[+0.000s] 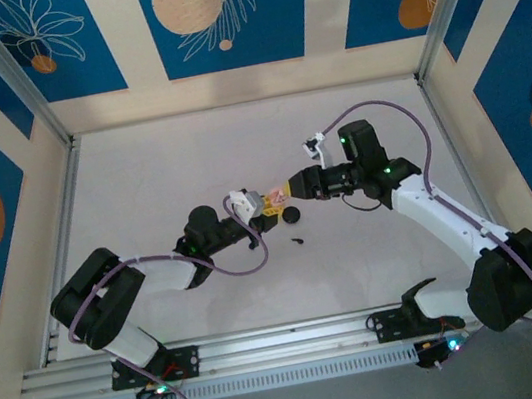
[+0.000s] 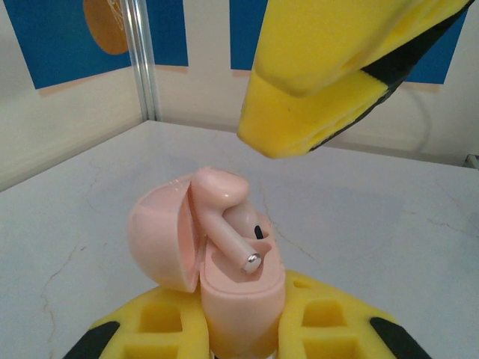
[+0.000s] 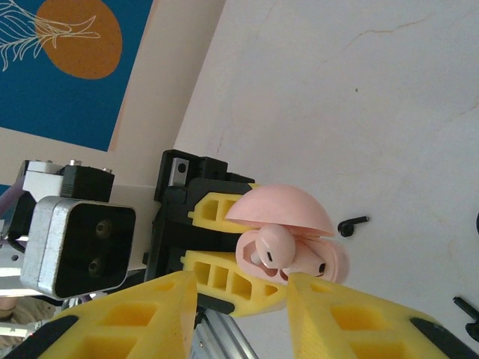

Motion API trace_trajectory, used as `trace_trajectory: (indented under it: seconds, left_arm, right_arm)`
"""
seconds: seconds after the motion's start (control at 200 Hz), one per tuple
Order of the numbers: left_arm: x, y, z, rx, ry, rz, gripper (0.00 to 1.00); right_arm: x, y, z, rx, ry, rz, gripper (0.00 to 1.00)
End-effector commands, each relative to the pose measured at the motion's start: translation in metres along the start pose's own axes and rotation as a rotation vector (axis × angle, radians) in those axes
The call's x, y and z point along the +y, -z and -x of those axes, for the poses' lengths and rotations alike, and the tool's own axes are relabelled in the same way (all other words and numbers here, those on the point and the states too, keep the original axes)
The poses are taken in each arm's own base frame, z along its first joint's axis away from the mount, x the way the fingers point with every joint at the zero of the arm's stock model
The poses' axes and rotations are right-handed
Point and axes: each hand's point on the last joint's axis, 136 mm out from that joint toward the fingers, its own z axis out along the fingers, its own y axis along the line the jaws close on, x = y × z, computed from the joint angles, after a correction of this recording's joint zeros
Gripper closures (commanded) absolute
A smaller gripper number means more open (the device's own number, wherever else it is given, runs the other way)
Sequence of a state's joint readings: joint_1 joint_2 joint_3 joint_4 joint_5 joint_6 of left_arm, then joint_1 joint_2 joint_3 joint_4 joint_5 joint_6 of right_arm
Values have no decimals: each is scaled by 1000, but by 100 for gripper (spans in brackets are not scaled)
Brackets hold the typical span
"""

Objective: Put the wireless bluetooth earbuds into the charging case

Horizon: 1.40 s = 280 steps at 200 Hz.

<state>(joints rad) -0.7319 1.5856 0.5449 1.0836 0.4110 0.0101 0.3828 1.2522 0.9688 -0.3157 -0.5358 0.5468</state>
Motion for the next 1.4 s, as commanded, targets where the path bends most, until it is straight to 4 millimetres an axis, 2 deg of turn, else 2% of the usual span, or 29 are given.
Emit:
trace_trajectory:
  seconds: [0.0, 0.84, 1.395]
  left_arm:
    - [-6, 1, 10, -33, -31, -19, 95]
    - [-7, 2, 15, -42, -33, -20, 95]
    - [-6, 3, 14, -37, -35, -15, 95]
  right_arm:
    - [12, 1, 4, 15, 3, 36, 64]
    - [5, -19, 6, 49, 16, 22, 65]
    - [-3, -27, -6, 95, 25, -45, 69]
